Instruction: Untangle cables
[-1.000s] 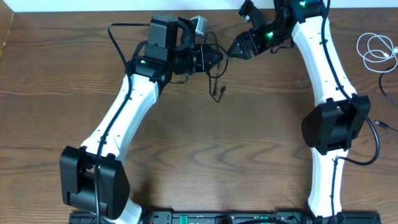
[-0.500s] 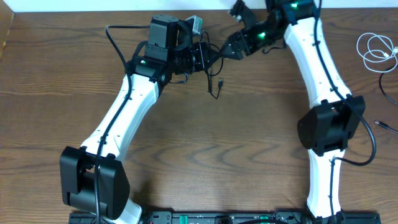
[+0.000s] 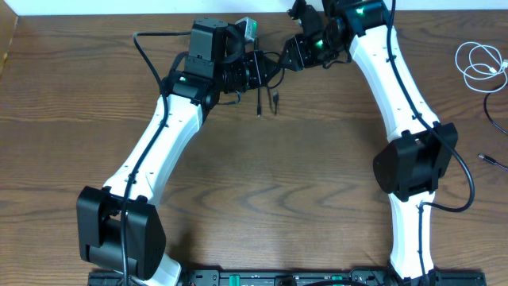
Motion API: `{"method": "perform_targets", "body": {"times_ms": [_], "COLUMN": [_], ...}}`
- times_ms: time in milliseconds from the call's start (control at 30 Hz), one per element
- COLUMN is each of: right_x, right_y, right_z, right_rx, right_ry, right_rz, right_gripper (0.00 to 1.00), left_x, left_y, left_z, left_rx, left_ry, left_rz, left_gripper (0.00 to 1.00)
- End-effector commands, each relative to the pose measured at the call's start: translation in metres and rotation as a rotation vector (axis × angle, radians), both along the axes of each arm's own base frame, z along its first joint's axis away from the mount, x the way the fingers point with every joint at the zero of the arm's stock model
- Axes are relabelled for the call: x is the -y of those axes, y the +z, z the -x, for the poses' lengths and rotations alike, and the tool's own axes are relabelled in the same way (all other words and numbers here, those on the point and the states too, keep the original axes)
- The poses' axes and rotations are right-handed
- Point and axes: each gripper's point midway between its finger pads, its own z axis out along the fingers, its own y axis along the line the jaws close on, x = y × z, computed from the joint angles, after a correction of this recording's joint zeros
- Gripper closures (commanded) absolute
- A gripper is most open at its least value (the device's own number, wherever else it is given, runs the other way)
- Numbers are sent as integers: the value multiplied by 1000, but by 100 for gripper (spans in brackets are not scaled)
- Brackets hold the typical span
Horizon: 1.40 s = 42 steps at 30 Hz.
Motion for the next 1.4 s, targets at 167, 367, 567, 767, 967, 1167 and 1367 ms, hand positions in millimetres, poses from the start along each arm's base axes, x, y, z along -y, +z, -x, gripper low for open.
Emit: {"method": "perform_targets", "body": {"times_ms": [167,367,567,767,967,1167,1367], "right_x": [32,62,78,82,89,99,116], "right_y": [-38,-54,-68,-83,-102,-117,-130], "right_z": [-13,-9,-4,1,2,3,4], "right_rx": [-41,-96,-136,-167,-179,-197,-209], "right_ry": [-175,-245,-267,-268,-278,-295,-324], "right_rz": [171,253,291,303,327,331,364], "right_gripper": [58,62,62,62,65,65,66], "left_x": [5,-4,-23,-30,-31,-37,-51], "left_y": [21,35,68,81,86,101,116], "left_z": [-5,-12,-24,-24,-24,-28,-30], "left_rx": [47,92,145,160,177,216,267], "left_ry": [-4,-8,-3,-29,-30,-14,11], "left_rz": [53,94,214,269,275,302,308], "left_gripper": [92,92,92,92,92,92,92]}}
